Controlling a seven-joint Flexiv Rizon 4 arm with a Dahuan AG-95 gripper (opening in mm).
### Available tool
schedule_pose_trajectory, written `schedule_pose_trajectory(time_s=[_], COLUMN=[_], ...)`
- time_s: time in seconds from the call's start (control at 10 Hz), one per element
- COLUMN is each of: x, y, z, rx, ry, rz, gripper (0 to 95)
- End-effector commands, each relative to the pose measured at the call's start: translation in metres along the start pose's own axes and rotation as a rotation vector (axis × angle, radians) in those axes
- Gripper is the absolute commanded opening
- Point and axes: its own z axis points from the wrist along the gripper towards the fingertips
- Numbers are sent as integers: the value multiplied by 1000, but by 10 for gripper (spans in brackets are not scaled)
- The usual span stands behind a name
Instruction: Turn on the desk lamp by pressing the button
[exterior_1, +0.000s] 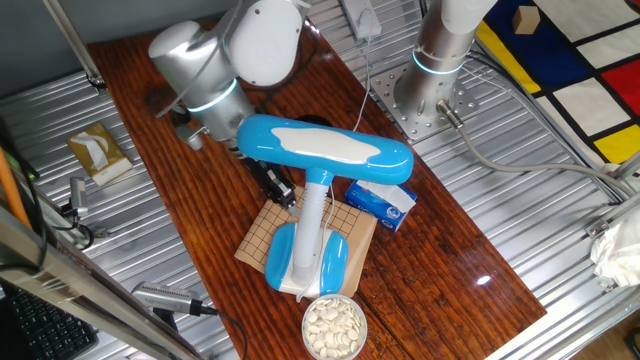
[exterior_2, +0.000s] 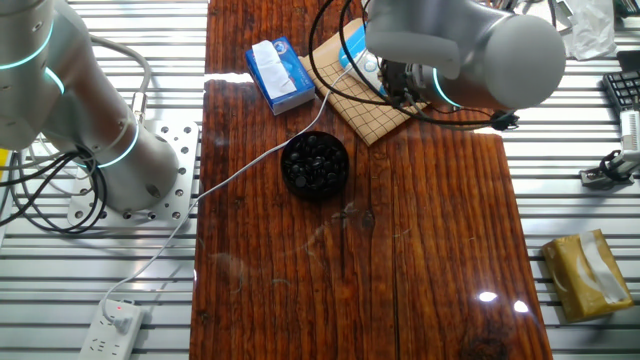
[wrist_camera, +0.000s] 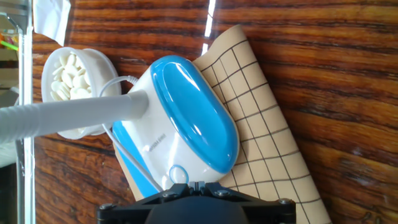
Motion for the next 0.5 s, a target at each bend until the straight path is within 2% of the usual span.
schedule_pose_trajectory(time_s=[0.1, 0.5], x=[0, 1], y=[2, 5], z=[1, 6], rx=[1, 2], ry=[-3, -9], rz=[2, 9], gripper=[0, 0])
